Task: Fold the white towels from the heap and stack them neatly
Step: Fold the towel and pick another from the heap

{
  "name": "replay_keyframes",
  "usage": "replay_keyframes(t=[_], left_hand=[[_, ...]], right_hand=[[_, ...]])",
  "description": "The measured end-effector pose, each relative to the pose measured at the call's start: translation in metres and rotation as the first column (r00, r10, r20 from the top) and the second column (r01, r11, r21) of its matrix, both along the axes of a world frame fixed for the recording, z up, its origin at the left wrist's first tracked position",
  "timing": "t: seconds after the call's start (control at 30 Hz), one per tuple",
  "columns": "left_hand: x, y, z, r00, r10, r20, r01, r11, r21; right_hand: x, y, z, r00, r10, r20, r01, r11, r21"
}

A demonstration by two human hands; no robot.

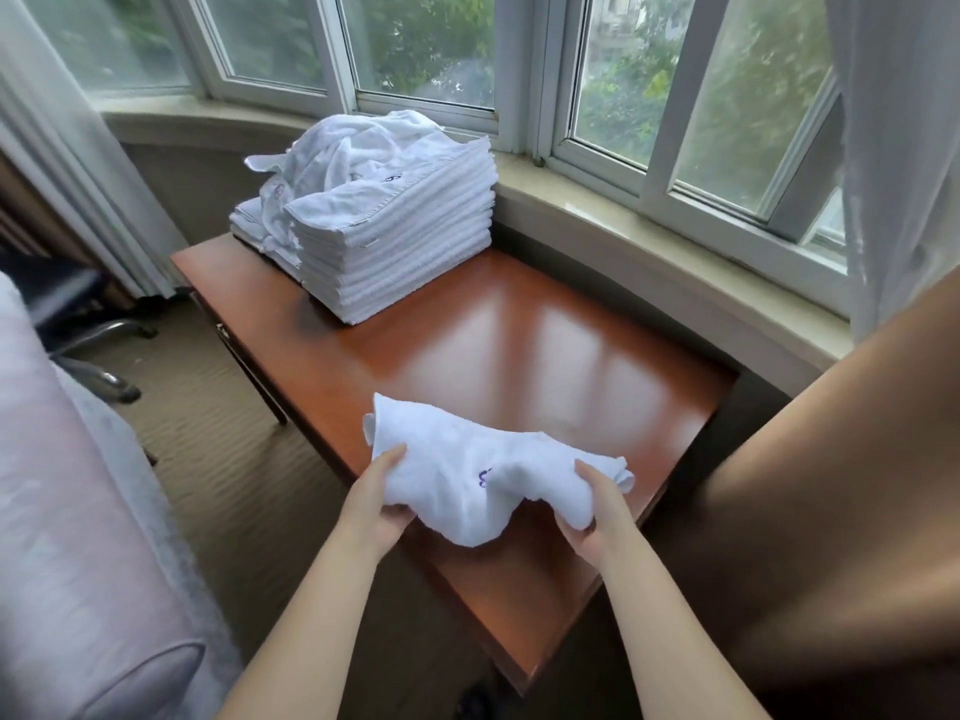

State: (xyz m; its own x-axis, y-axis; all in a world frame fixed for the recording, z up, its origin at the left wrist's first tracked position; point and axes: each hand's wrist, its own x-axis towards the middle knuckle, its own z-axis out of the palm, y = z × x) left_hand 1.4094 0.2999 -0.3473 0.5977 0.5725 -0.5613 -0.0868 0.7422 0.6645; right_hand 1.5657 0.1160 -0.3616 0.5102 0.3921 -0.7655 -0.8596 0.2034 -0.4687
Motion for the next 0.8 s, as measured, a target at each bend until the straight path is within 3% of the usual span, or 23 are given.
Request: replay_keyframes(t=[0.07, 0.23, 0.5, 0.7, 0.8], left_hand=[[-0.002, 0.01, 0.014, 0.996, -0.017, 0.085, 0.014, 0.999, 0.035], [-0.017, 0.06, 0.046, 0.995, 0.023, 0.094, -0.031, 0.996, 0.08], [-0.032, 0.208, 0.094, 0.982, 0.051, 0.181, -0.082, 0.982, 0.172], [-0.01, 0.304, 0.134, 0.974, -0.018, 0.227, -0.032, 0.976, 0.216], [0.011, 0.352, 0.146, 0.938, -0.081, 0.337, -0.007, 0.968, 0.251]], right_hand=[[-0.003, 0.017, 0.014, 0.998, 0.032, 0.059, -0.033, 0.999, 0.024], [-0.01, 0.075, 0.042, 0.981, 0.076, 0.179, -0.092, 0.992, 0.086], [-0.013, 0.228, 0.097, 0.955, 0.024, 0.295, -0.097, 0.967, 0.235], [-0.004, 0.333, 0.141, 0.937, 0.005, 0.348, -0.126, 0.937, 0.326], [0.014, 0.377, 0.16, 0.938, -0.026, 0.346, -0.1, 0.935, 0.34]])
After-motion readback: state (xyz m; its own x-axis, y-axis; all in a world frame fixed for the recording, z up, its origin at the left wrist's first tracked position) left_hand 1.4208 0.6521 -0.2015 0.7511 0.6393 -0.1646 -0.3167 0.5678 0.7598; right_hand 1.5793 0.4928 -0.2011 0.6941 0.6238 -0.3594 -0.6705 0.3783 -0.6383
